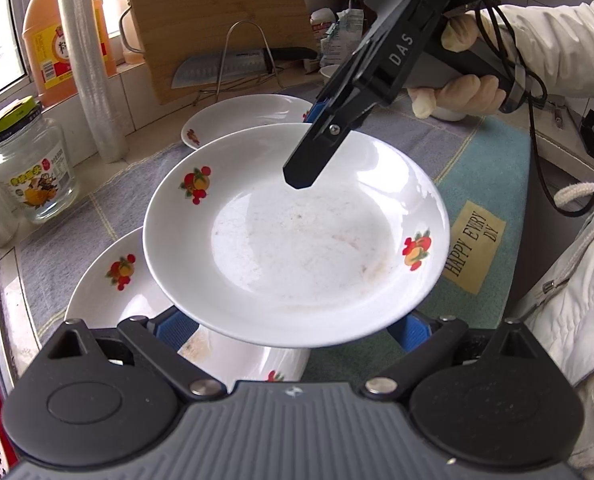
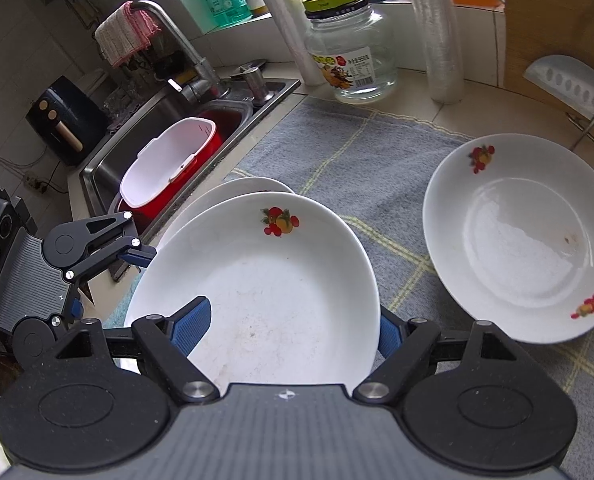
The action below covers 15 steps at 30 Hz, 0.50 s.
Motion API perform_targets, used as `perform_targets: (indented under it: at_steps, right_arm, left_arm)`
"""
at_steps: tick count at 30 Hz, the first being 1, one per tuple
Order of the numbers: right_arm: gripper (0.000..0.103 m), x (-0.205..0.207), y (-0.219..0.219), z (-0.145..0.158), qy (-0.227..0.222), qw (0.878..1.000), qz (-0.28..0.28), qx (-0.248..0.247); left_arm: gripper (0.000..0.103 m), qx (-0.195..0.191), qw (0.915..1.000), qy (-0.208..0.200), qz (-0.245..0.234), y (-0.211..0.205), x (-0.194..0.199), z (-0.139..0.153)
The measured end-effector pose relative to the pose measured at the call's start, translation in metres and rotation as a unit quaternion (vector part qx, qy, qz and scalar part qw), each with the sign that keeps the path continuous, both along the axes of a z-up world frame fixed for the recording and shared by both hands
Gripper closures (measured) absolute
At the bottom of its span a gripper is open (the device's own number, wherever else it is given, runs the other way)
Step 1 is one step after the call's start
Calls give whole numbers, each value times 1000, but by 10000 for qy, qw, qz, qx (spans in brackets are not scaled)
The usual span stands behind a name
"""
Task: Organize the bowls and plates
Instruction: 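Bring the right tool's plate over the left tool's plate to stack them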
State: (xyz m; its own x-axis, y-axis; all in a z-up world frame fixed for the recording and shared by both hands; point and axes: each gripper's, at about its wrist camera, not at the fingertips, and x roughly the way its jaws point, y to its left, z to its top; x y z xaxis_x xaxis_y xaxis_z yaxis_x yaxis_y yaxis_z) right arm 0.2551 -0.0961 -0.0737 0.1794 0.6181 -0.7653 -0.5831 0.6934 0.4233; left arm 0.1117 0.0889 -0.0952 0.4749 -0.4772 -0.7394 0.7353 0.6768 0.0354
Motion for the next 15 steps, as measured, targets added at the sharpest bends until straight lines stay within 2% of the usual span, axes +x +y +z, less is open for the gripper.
perform_targets:
  at_steps: [15]
  right_arm:
    - [16, 12, 56, -13, 123, 9994, 281, -128]
  left_arm:
    - [4, -34, 9994, 156, 297, 44, 1, -9]
